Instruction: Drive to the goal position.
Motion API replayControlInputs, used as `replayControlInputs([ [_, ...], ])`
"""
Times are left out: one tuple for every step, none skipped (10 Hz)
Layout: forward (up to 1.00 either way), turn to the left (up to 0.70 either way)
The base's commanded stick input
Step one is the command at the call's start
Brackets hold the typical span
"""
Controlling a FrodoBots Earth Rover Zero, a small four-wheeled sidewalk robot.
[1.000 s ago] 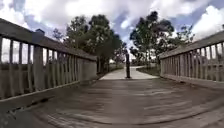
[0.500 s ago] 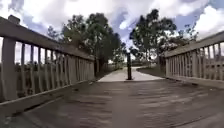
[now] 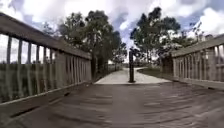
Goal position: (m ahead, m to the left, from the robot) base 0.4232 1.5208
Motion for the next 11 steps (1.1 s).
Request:
replayControlInputs([
  [1.0, 0.0],
  [1.0, 0.0],
  [1.0, 0.0],
  [1.0, 0.0],
  [1.0, 0.0],
  [1.0, 0.0],
  [1.0, 0.0],
  [1.0, 0.0],
  [1.0, 0.0],
  [1.0, 0.0],
  [1.0, 0.0],
])
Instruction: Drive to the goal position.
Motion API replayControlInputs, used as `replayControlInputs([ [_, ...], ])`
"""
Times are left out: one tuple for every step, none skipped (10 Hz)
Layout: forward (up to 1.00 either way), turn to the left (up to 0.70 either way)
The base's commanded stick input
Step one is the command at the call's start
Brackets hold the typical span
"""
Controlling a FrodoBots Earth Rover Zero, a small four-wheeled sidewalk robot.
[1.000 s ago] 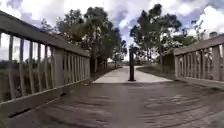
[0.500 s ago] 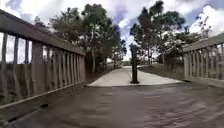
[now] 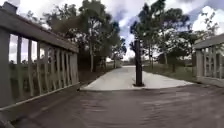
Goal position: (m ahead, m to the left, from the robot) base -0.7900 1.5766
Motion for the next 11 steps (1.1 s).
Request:
replayControlInputs([
  [1.0, 0.0],
  [1.0, 0.0],
  [1.0, 0.0],
  [1.0, 0.0],
  [1.0, 0.0],
  [1.0, 0.0],
  [1.0, 0.0],
  [1.0, 0.0],
  [1.0, 0.0],
  [1.0, 0.0],
  [1.0, 0.0],
])
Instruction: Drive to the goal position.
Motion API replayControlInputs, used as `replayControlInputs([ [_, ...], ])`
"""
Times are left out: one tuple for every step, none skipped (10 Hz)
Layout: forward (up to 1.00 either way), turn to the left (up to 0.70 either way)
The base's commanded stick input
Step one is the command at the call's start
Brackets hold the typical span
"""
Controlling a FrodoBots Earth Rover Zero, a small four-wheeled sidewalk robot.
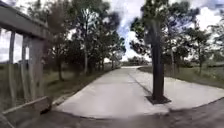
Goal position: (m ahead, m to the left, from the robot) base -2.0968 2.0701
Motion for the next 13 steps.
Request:
replayControlInputs([
  [1.0, 0.0],
  [1.0, 0.0],
  [1.0, 0.0],
  [1.0, 0.0],
  [1.0, 0.0],
  [1.0, 0.0],
  [1.0, 0.0],
  [1.0, 0.0],
  [1.0, 0.0],
  [1.0, 0.0],
  [1.0, -0.04],
  [1.0, -0.25],
  [1.0, -0.27],
])
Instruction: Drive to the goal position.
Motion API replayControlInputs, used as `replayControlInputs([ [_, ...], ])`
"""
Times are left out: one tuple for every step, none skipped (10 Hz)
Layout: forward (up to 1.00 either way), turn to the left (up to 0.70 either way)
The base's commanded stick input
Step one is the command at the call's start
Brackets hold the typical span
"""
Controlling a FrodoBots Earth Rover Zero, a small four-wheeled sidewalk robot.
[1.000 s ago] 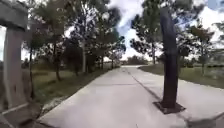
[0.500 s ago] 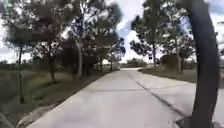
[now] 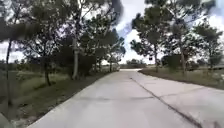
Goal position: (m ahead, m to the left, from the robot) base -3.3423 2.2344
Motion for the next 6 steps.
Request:
replayControlInputs([
  [1.0, -0.27],
  [1.0, -0.27],
  [1.0, -0.27],
  [1.0, 0.0],
  [1.0, 0.0],
  [1.0, 0.0],
])
